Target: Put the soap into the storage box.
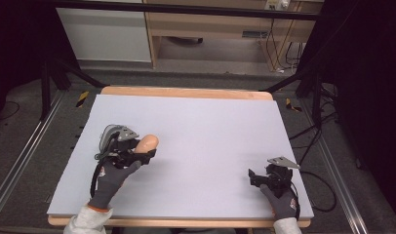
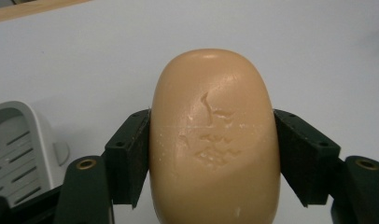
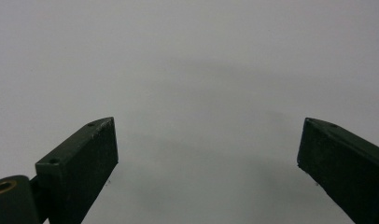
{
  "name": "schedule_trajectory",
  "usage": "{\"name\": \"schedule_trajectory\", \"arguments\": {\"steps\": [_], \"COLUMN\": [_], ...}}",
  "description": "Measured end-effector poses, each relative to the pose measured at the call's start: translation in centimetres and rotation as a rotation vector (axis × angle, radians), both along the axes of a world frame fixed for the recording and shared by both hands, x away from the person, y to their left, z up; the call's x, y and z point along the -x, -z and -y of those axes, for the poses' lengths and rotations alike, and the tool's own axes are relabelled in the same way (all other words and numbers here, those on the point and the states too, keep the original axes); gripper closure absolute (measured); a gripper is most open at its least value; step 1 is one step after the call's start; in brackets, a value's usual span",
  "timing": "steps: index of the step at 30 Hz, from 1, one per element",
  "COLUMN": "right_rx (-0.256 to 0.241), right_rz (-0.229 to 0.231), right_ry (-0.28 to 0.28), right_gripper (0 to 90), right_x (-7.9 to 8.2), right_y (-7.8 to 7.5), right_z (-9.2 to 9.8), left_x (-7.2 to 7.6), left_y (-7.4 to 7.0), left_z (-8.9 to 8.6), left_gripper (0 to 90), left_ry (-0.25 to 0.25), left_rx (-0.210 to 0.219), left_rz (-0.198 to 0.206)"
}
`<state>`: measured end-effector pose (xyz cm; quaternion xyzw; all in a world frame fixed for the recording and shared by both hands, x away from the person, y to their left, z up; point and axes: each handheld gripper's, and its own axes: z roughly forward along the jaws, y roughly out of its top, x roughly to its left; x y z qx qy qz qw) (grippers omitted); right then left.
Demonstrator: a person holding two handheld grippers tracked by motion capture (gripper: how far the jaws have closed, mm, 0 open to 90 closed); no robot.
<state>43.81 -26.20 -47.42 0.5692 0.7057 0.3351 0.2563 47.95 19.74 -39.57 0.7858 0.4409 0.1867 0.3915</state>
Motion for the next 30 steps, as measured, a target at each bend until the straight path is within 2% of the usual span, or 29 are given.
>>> {"name": "schedule_trajectory", "arguments": {"steps": [18,30], "right_rx": [0.006,0.003], "right_rz": [-0.002,-0.004], "right_ry": [-0.004,-0.005], "right_gripper": [5.3,5.3], "right_x": [-0.2,-0.2], "right_y": [0.0,0.0], "right_z": [-0.1,-0.2], "left_x": [-1.9,-3.1], "left_y": [-0.6,0.2], "left_z": [-3.5,-6.3], "left_gripper": [31.4,31.4], "left_ry": [-0.109,-0.202], "left_rx": [0.012,0.017], "left_rz": [0.018,0.003]}}
